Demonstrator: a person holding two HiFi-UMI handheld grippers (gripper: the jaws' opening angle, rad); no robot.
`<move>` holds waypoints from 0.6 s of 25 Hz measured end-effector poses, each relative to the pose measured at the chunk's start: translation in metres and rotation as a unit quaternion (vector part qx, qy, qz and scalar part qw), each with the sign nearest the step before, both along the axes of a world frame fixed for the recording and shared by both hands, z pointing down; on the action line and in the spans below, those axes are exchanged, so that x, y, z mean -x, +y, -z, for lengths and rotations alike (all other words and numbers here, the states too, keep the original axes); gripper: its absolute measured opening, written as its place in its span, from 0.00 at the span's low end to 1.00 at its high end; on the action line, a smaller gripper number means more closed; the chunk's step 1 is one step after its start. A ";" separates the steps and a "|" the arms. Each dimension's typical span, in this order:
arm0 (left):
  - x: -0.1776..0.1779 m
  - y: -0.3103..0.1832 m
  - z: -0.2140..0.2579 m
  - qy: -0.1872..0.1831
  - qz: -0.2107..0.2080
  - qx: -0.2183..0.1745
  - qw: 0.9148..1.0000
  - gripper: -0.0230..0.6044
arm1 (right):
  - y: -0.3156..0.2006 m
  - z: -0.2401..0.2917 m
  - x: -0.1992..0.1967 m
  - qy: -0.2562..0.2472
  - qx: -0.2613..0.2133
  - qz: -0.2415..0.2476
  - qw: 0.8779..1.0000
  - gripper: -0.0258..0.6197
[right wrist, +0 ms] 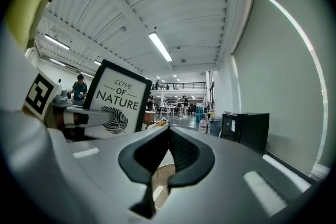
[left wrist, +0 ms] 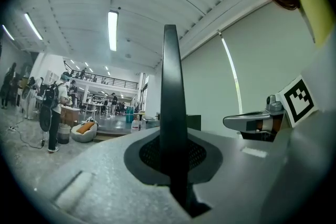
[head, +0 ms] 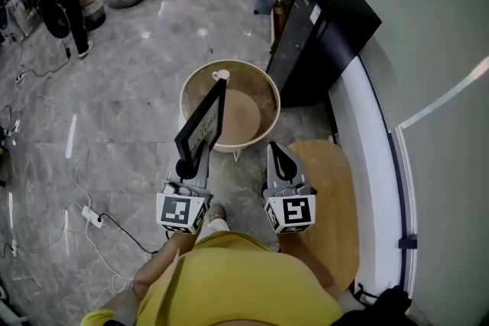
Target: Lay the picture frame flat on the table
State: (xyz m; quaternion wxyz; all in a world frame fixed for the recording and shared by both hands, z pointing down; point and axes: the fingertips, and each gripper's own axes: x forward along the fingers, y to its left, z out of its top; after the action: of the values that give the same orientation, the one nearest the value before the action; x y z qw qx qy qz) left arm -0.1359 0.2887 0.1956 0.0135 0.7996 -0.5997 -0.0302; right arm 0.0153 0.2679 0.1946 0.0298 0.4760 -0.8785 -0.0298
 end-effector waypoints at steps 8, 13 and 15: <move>0.015 -0.051 -0.016 0.012 -0.031 0.004 0.999 0.05 | -0.041 -0.014 0.024 0.005 0.006 -0.018 1.000 0.04; 0.029 -0.065 -0.027 0.028 -0.020 0.021 0.999 0.05 | -0.056 -0.026 0.032 0.012 0.027 -0.013 0.999 0.04; 0.034 -0.074 -0.031 0.033 -0.015 0.027 0.999 0.05 | -0.068 -0.028 0.037 0.012 0.031 -0.009 0.999 0.04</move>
State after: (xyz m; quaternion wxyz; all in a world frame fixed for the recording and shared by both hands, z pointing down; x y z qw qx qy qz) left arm -0.1700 0.2144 0.2265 0.0554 0.8064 -0.5875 -0.0396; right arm -0.0214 0.1997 0.2225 0.0559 0.4819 -0.8744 -0.0080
